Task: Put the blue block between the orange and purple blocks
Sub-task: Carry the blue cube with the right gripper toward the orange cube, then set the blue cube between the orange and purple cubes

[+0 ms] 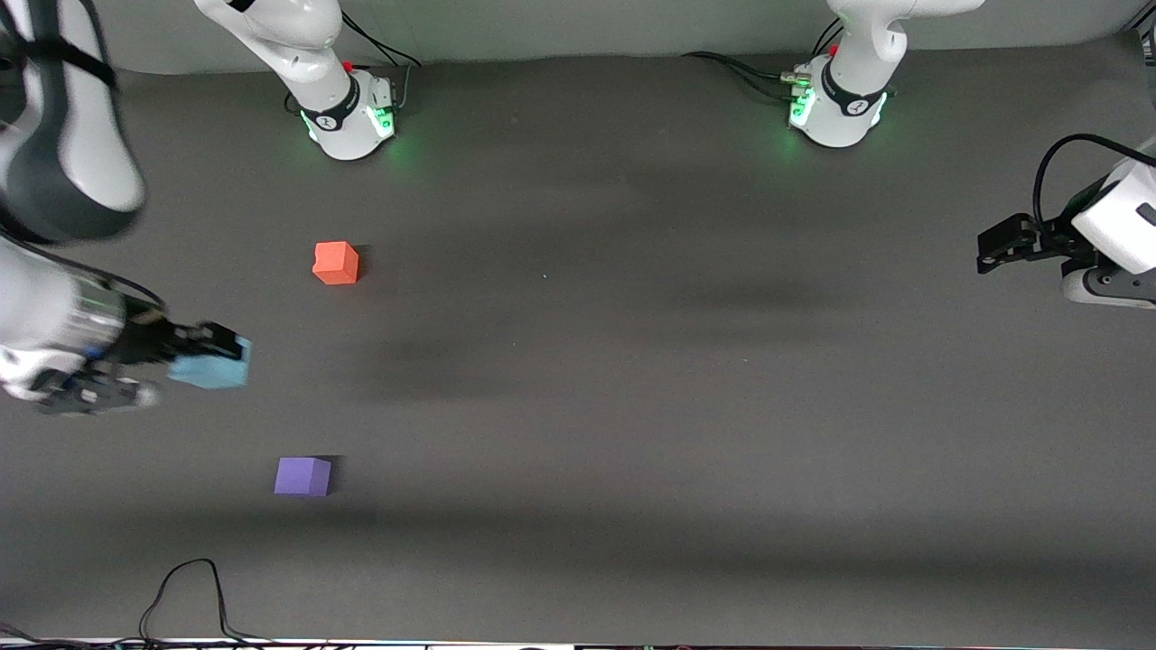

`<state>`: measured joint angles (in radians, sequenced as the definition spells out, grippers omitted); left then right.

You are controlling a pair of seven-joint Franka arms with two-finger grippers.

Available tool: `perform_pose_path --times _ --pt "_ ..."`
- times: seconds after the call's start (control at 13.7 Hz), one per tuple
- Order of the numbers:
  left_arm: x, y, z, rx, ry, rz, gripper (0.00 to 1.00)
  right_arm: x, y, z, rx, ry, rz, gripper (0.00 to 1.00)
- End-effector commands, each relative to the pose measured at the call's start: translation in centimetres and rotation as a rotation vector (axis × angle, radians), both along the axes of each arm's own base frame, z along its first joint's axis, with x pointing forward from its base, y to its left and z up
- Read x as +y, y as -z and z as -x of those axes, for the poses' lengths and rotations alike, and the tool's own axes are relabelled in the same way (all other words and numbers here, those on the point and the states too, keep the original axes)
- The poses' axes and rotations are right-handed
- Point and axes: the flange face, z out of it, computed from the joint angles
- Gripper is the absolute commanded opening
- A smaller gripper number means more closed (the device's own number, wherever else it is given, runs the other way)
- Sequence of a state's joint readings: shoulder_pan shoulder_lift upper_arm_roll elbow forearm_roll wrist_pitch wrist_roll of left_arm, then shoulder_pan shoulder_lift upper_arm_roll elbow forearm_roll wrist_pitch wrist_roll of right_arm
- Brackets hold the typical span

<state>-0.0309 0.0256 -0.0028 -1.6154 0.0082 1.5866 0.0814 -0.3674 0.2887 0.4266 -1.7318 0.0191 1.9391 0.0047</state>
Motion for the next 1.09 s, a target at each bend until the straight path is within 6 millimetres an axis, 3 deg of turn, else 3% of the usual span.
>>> perform_pose_path --times 0.0,0.29,0.51,0.58,0.88,0.95,1.02 --pt "0.0 -0.3 0.1 -0.011 -0.004 0.01 1.0 0.7 8.2 1.2 0.013 -0.01 -0.014 0.44" --pt "0.0 -0.4 0.1 -0.01 -0.005 0.01 1.0 0.8 15.0 2.5 0.073 -0.002 -0.042 0.44" --pt "0.0 -0.3 0.3 0.006 -0.007 0.009 1.0 1.0 20.8 5.1 0.038 0.003 -0.049 0.44" --pt "0.0 -0.3 0.4 0.009 -0.008 0.009 1.0 0.1 22.2 5.6 0.027 0.009 -0.035 0.44" --pt "0.0 -0.4 0.6 0.019 -0.008 0.006 1.0 -1.8 24.7 7.0 0.017 -0.05 0.035 0.45" --pt "0.0 -0.4 0.7 0.021 -0.01 0.004 1.0 -1.7 24.8 7.1 0.016 -0.056 0.037 0.47" --pt "0.0 -0.4 0.7 0.021 -0.011 0.004 1.0 -1.7 24.9 7.1 0.018 -0.055 0.037 0.57"
